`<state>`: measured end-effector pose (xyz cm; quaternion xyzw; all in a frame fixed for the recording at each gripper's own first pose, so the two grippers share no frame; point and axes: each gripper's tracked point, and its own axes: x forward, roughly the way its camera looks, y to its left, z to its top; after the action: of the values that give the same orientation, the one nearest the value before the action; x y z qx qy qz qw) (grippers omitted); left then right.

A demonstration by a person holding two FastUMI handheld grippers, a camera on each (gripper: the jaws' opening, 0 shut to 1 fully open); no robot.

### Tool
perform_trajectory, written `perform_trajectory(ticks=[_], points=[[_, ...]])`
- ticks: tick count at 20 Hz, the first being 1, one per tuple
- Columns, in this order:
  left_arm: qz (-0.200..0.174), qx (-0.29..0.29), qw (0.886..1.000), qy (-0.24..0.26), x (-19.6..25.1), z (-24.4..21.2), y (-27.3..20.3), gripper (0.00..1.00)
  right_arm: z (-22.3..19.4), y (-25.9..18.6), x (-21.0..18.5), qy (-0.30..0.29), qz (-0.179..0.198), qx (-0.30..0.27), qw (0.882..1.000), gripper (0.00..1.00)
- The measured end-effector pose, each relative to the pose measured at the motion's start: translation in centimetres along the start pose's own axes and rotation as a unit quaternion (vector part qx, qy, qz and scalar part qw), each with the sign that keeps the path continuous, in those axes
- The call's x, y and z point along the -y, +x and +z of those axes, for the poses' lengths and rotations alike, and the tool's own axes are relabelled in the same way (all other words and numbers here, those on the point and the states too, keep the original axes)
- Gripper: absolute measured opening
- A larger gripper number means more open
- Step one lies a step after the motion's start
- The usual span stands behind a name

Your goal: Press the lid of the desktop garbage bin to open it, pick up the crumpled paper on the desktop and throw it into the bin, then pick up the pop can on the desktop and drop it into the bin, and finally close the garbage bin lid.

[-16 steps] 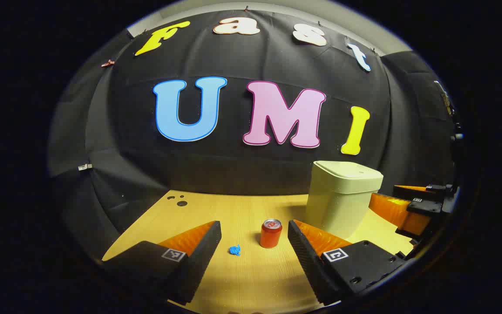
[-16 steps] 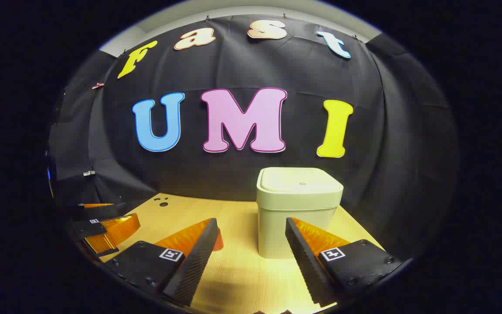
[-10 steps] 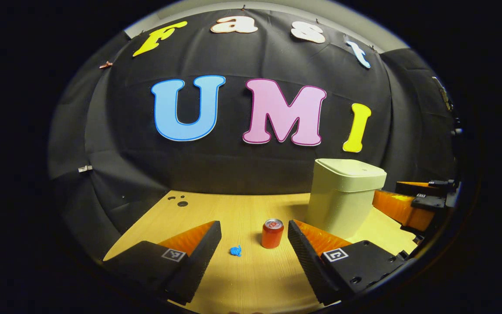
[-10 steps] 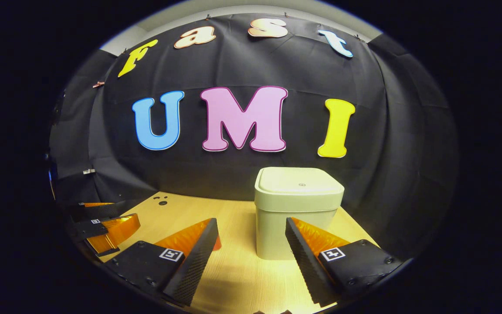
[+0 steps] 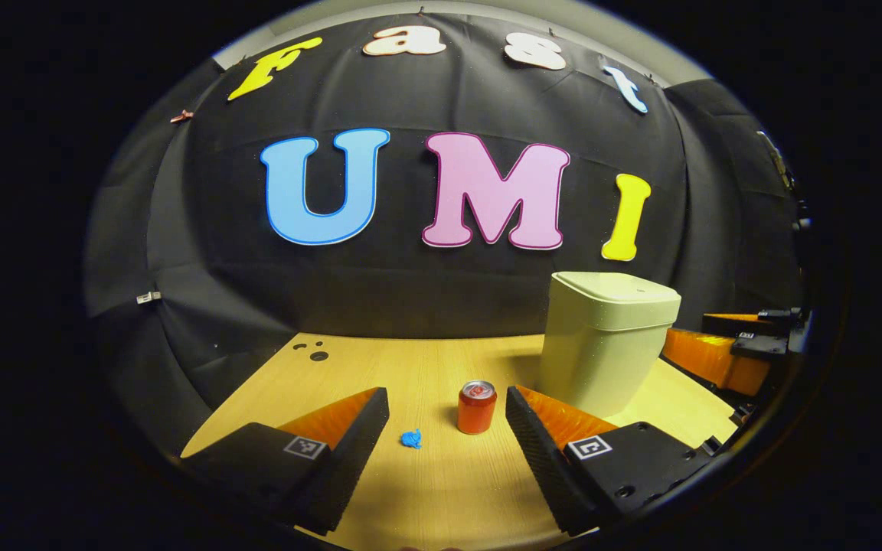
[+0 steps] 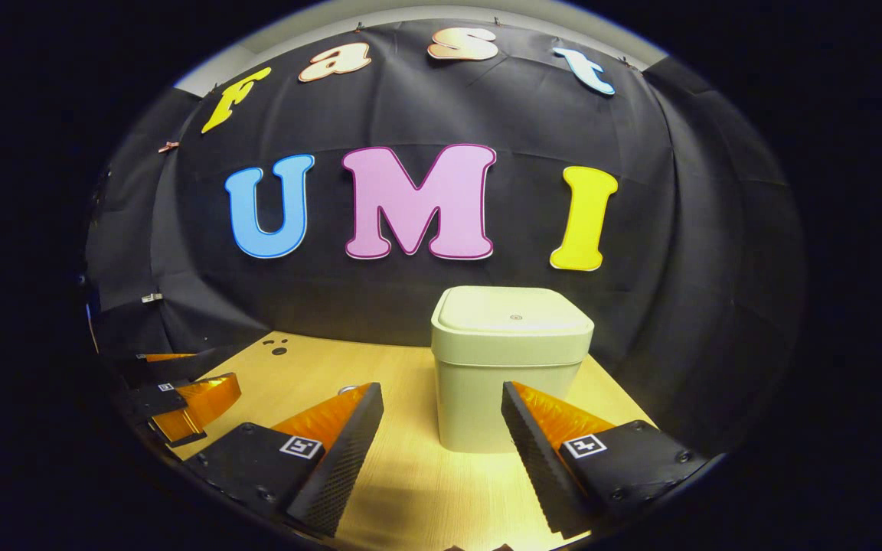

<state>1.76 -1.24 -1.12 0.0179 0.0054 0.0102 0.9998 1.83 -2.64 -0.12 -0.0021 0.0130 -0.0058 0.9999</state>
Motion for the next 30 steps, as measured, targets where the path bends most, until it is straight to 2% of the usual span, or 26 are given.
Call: perform_trajectory(ticks=[6, 18, 20, 21, 22, 23, 24, 25, 27, 28, 29, 30], points=[[0.001, 0.002, 1.0, 0.006, 0.0, 0.3, 0.0, 0.98, -0.3, 0.6, 0.5, 0.015, -0.002, -0.007, 1.0, 0.98], [0.011, -0.009, 1.0, -0.01, 0.1, -0.4, 0.4, 0.98, 0.2, 1.4, 0.7, 0.002, 0.009, 0.003, 1.0, 0.98], [0.013, -0.009, 1.0, -0.011, 0.1, -0.5, 0.4, 0.98, 0.4, 1.4, 0.4, -0.003, 0.017, 0.003, 1.0, 0.87], [0.013, -0.012, 1.0, -0.012, 0.2, -0.7, 0.5, 0.98, 0.2, 1.4, 0.2, -0.006, 0.023, 0.002, 1.0, 0.74], [0.013, -0.015, 1.0, -0.013, 0.3, -0.8, 0.5, 0.98, 0.4, 1.5, 0.1, -0.009, 0.026, 0.002, 1.0, 0.69], [0.012, -0.015, 1.0, -0.014, 0.3, -0.9, 0.5, 0.98, 0.5, 1.4, 0.1, -0.012, 0.027, 0.003, 1.0, 0.53], [0.013, -0.017, 1.0, -0.014, 0.4, -1.0, 0.5, 0.98, 0.7, 1.3, 0.0, -0.013, 0.029, 0.004, 0.999, 0.54], [0.014, -0.018, 1.0, -0.014, 0.3, -1.1, 0.5, 0.98, 0.5, 1.4, -0.2, -0.014, 0.034, 0.001, 0.999, 0.41], [0.015, -0.018, 1.0, -0.018, 0.3, -1.1, 0.5, 0.98, 0.1, 1.6, -0.3, -0.017, 0.04, -0.012, 0.999, 0.28], [0.016, -0.019, 1.0, -0.019, 0.3, -1.0, 0.4, 0.98, -0.3, 1.5, -0.7, -0.017, 0.048, -0.019, 0.999, 0.26], [0.016, -0.018, 1.0, -0.019, 0.3, -1.2, 0.4, 0.98, -0.2, 1.1, -0.5, -0.016, 0.043, -0.021, 0.999, 0.29], [0.017, -0.018, 1.0, -0.018, 0.4, -1.1, 0.4, 0.98, 0.0, 1.8, -0.4, -0.015, 0.043, -0.018, 0.999, 0.16]])
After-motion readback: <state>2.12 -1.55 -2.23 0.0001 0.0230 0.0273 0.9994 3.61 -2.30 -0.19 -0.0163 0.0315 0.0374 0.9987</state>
